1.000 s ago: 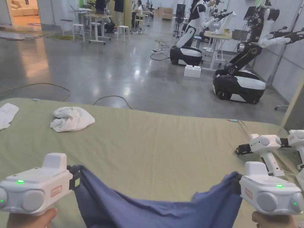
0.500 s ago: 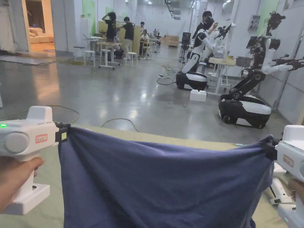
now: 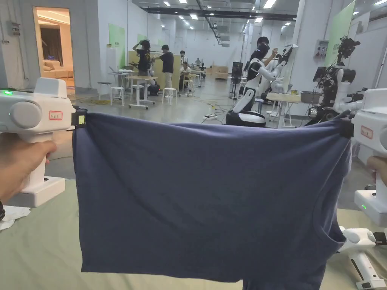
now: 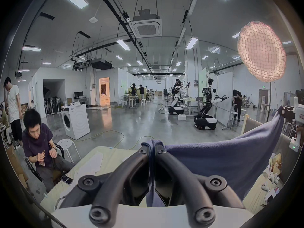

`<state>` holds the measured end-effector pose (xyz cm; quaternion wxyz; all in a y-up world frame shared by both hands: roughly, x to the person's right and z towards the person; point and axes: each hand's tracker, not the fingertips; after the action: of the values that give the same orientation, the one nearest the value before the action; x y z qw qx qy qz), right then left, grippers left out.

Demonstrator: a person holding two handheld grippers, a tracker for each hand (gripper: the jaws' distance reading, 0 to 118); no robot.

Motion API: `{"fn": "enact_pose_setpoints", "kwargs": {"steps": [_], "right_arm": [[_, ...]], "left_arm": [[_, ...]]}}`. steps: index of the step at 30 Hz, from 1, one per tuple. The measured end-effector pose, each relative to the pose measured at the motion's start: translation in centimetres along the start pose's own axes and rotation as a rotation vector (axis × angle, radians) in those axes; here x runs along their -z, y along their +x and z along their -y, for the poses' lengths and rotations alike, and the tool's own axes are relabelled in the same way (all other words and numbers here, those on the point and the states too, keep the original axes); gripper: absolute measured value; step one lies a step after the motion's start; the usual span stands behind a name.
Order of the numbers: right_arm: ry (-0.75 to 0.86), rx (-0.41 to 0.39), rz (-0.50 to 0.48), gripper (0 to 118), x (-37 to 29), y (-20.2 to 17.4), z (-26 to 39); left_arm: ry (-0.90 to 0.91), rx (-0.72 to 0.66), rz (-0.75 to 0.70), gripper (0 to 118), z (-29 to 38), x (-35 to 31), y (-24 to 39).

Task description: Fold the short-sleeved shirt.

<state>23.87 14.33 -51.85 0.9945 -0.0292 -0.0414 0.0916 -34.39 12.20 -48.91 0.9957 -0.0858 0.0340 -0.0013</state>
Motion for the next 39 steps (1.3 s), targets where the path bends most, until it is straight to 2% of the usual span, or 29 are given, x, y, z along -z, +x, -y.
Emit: {"fn": "enact_pose_setpoints", "kwargs": {"steps": [5,13,21,29,32,39], "right_arm": [[0.019,-0.012,0.008,4,1.2,-0.2,-0.8],[-0.079,-0.017,-0.004,4,-1.0,-1.2,7.3],[-0.218,-0.046,-0.021,4,-7.6,-1.7,17.8],[-0.291,-0.039,-0.009,4,-15.2,-0.1,21.7],[-0.332,-0.088,-0.019,4,-18.0,-0.3,22.8],[-0.480,-0.134,-0.057,4,-22.0,-1.4,27.9]], "left_arm": [[0.007,0.000,-0.011,0,0.2,0.5,0.0],[-0.081,-0.037,0.017,0,9.5,-0.3,0.3],[-0.173,-0.099,0.054,0,21.2,-4.9,0.8],[-0.147,-0.125,0.085,0,24.9,-12.6,1.2],[-0.158,-0.123,0.092,0,26.8,-15.0,1.5],[-0.301,-0.132,0.078,0,32.6,-18.4,2.1]]}}
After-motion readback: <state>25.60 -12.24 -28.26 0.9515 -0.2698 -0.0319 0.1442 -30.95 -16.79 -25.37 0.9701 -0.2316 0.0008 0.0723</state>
